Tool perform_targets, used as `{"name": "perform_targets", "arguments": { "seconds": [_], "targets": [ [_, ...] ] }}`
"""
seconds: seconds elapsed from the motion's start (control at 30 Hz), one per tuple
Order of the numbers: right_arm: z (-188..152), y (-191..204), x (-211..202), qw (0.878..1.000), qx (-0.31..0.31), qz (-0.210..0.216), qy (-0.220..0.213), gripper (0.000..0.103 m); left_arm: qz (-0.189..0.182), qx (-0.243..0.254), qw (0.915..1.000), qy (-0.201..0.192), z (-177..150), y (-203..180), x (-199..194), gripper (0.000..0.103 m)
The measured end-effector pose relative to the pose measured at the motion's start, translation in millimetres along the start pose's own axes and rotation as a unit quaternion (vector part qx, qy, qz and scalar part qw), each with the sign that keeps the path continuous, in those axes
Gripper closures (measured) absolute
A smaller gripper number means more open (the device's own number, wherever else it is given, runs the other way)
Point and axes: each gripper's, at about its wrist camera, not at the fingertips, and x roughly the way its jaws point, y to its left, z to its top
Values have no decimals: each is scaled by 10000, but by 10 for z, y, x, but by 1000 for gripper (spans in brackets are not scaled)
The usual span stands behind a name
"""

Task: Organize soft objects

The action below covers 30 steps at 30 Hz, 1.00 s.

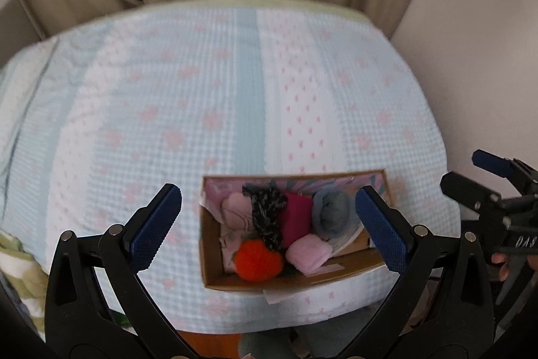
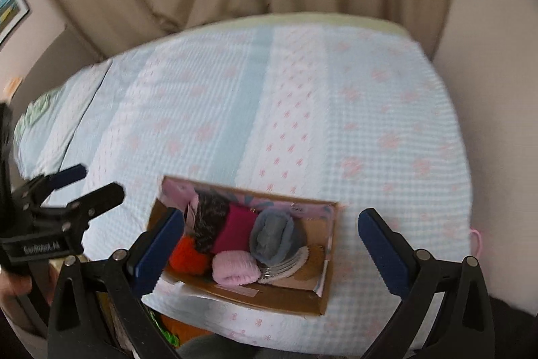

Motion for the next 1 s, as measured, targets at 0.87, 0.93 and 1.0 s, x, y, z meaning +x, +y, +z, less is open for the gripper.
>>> {"name": "perform_targets", "arguments": {
  "seconds": [0.87, 0.93, 1.0],
  "targets": [
    [131, 53, -1811, 9760, 473, -1259, -1711, 0, 260, 195, 9714, -2351, 229, -220, -2189, 0],
    [138, 38, -1831, 9749, 495, -1274, -1756, 0, 267, 202, 9707, -2379, 222, -239, -2206, 0],
    [144, 27, -1842, 9741, 503, -1298, -1782, 0, 291, 216, 9704, -2390, 218, -258, -2211, 0]
  ]
}}
